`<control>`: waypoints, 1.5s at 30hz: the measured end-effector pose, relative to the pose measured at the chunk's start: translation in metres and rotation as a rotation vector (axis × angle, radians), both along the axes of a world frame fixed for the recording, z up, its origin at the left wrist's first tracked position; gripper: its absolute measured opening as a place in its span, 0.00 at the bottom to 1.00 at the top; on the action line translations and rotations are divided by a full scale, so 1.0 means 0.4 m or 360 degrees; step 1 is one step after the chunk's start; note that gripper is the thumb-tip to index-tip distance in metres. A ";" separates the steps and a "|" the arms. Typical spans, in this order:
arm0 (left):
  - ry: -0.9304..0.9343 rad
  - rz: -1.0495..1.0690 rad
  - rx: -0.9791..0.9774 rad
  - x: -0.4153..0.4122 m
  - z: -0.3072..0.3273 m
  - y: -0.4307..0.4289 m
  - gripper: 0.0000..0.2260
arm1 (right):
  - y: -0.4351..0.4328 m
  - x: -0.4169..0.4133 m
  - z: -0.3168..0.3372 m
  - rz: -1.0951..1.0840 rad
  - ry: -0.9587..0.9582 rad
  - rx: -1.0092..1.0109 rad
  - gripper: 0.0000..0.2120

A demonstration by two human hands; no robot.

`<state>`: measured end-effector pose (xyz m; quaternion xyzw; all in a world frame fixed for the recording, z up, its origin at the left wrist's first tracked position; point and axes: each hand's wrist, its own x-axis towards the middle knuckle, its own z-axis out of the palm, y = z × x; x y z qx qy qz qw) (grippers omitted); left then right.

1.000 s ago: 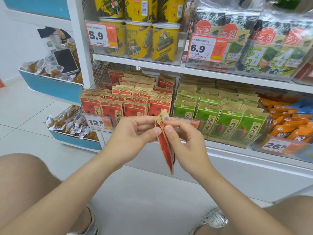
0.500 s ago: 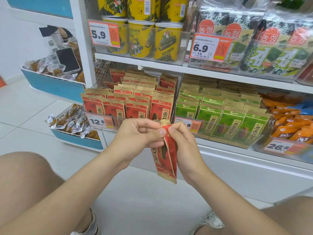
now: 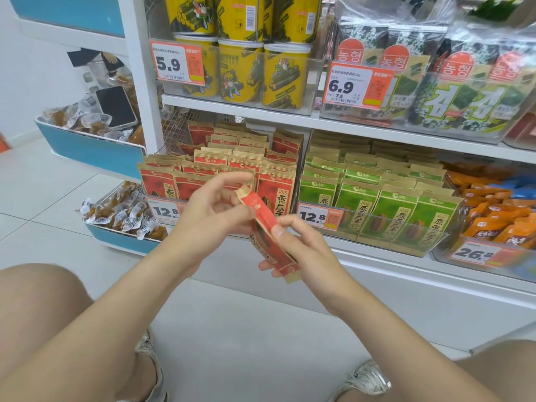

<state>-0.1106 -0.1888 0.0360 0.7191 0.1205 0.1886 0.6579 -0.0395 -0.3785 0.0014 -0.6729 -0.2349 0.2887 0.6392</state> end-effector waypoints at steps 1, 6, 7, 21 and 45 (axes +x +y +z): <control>0.0024 -0.0053 0.0206 -0.003 0.001 0.011 0.21 | -0.008 0.011 0.010 0.0058 0.0120 0.0027 0.12; -0.0045 -0.0092 0.0410 -0.016 0.011 0.032 0.12 | -0.044 0.041 0.036 0.0541 0.0620 0.0231 0.28; -0.0049 -0.0115 0.0202 -0.016 0.014 0.027 0.11 | -0.045 0.040 0.039 0.0601 0.0685 0.0283 0.31; 0.0145 -0.0087 -0.0150 0.000 0.008 0.021 0.09 | -0.010 0.054 0.079 -0.0658 -0.0066 0.0468 0.19; -0.0072 0.0261 0.1452 0.083 -0.087 0.052 0.31 | 0.052 0.196 0.047 -0.0458 -0.1354 -0.0307 0.10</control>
